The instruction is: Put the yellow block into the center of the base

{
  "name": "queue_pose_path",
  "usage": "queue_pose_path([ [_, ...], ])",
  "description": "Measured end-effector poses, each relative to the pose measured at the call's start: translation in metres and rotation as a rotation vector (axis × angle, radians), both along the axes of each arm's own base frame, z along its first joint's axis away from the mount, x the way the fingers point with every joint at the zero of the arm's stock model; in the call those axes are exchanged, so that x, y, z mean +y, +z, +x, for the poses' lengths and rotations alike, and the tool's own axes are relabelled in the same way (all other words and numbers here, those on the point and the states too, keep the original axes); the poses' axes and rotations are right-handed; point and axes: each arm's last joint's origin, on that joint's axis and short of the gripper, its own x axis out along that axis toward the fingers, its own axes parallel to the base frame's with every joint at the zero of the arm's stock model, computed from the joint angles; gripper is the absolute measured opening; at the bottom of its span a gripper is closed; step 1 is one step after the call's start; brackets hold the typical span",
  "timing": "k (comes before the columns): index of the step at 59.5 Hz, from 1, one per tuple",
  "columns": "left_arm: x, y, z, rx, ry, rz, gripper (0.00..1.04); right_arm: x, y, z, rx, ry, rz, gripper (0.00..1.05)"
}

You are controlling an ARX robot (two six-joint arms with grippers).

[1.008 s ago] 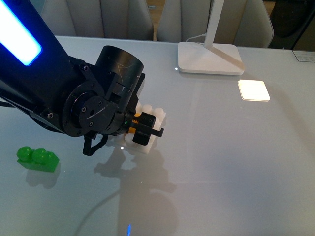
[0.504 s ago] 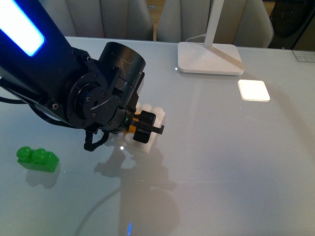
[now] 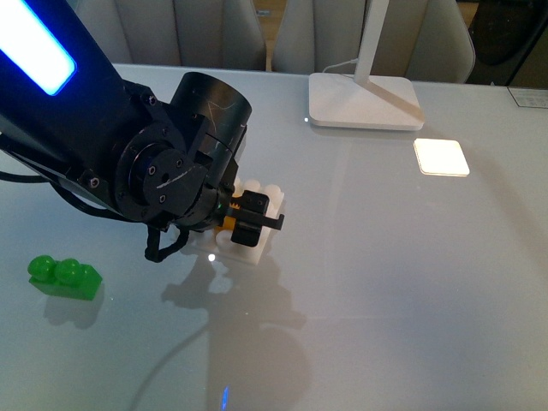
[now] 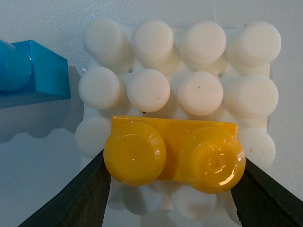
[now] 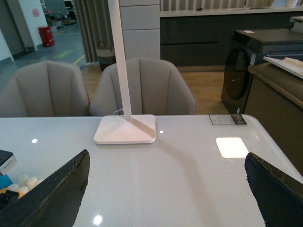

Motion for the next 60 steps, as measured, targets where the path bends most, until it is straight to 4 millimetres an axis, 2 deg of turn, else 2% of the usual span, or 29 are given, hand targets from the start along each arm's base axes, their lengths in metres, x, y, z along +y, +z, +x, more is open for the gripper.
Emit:
queue_pose_path([
  [2,0.000,0.000,0.000,0.001,0.007,-0.004,0.66,0.000,0.000,0.000,0.000,0.000,0.000,0.96],
  [6,0.007,-0.006,-0.002,0.022,0.045,-0.011,0.82,0.000,0.000,0.000,0.000,0.000,0.000,0.96],
  [14,0.015,-0.004,-0.001,0.016,0.087,-0.001,0.99,0.000,0.000,0.000,0.000,0.000,0.000,0.96],
  [27,0.020,0.000,-0.002,0.011,0.117,-0.006,0.97,0.000,0.000,0.000,0.000,0.000,0.000,0.96],
  [51,0.043,0.012,-0.015,0.021,0.184,0.009,0.97,0.000,0.000,0.000,0.000,0.000,0.000,0.96],
  [60,0.043,0.022,-0.013,0.002,0.198,-0.020,0.97,0.000,0.000,0.000,0.000,0.000,0.000,0.96],
])
